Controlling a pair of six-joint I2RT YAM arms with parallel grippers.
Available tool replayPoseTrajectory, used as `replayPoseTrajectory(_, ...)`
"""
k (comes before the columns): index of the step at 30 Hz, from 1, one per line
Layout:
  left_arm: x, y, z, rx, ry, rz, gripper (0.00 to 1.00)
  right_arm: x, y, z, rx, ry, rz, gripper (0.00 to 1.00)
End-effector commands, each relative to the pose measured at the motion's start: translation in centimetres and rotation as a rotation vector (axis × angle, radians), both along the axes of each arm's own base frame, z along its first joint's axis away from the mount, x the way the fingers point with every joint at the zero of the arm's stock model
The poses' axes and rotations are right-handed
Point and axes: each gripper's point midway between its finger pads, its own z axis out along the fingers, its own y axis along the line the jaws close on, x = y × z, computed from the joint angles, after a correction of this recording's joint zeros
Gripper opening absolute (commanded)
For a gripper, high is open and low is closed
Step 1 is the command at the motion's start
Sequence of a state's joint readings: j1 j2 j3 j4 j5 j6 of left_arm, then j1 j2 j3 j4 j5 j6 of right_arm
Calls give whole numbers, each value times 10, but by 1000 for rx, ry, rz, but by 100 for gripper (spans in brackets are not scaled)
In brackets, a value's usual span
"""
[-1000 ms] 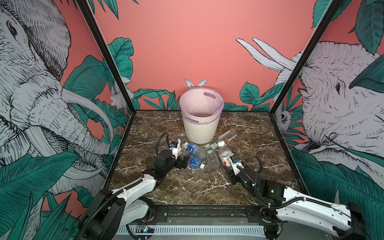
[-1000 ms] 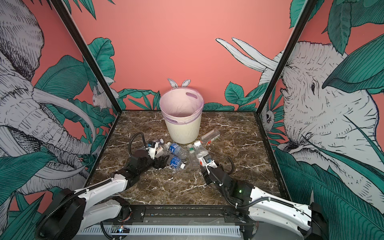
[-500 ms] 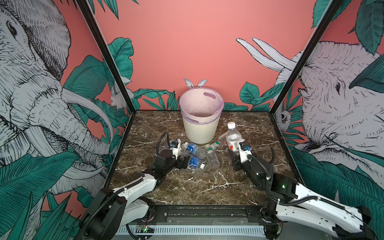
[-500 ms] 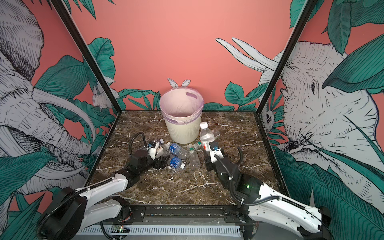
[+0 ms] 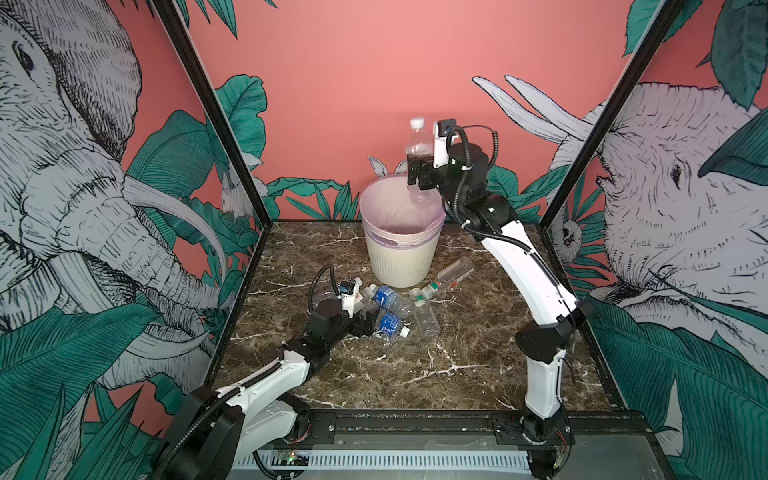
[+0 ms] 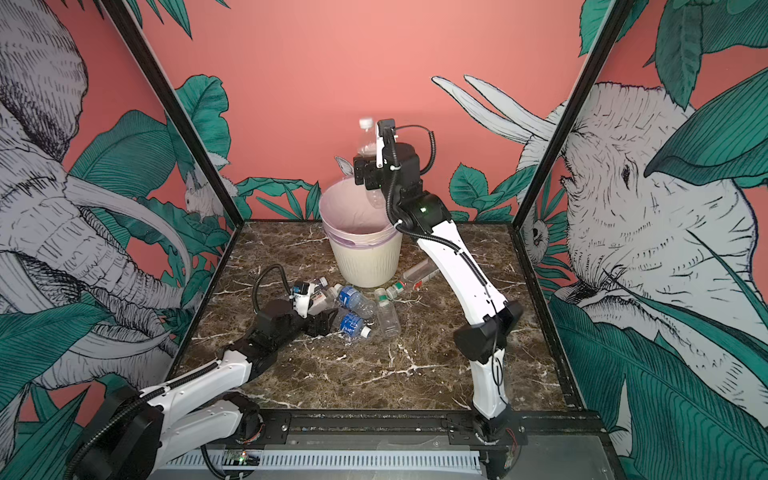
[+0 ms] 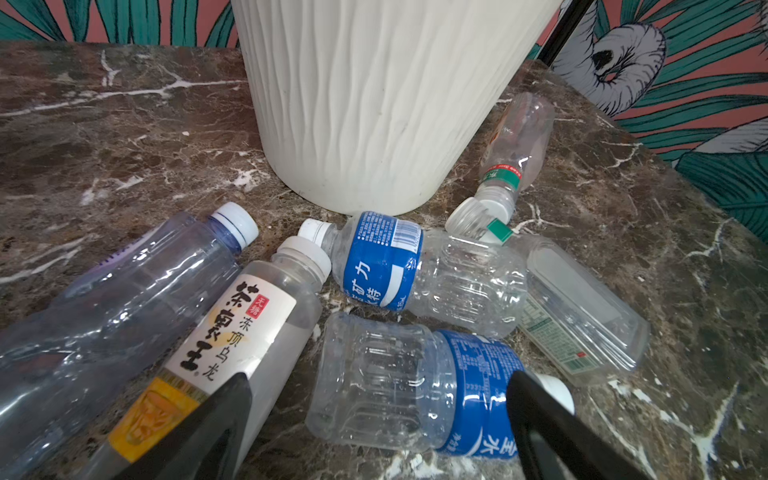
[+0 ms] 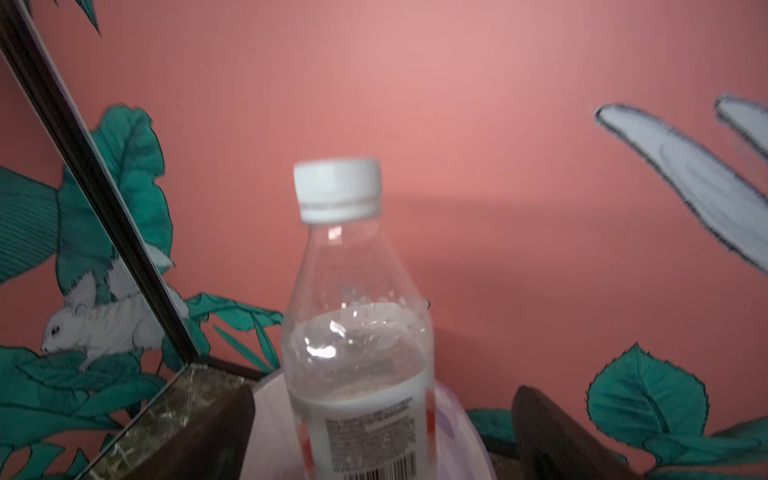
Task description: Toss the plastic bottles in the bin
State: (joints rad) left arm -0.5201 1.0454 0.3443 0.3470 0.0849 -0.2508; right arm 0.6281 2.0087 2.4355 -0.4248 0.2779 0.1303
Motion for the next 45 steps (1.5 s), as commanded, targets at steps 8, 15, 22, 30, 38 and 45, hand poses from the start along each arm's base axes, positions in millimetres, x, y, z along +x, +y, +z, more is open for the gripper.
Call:
replayPoseTrajectory(8, 2, 7, -5, 22, 11, 34, 97, -64, -38, 22, 54, -34, 50, 99)
replayPoseTrajectory(15, 3, 16, -8, 58, 9, 71, 96, -93, -72, -4, 13, 13, -14, 99)
replayPoseTrajectory(22, 5, 26, 1, 97, 14, 118, 95, -120, -103, -64, -14, 56, -71, 99)
replayPoseTrajectory(30, 11, 27, 21, 109, 18, 138, 95, -136, -117, -168, -68, 195, -95, 99)
replayPoseTrajectory(38, 25, 36, 38, 170, 0, 203, 95, -139, -120, -237, -119, 296, -108, 99)
replayPoseTrajectory(45, 41, 50, 42, 250, 29, 276, 95, -137, -124, -271, -131, 337, -125, 98)
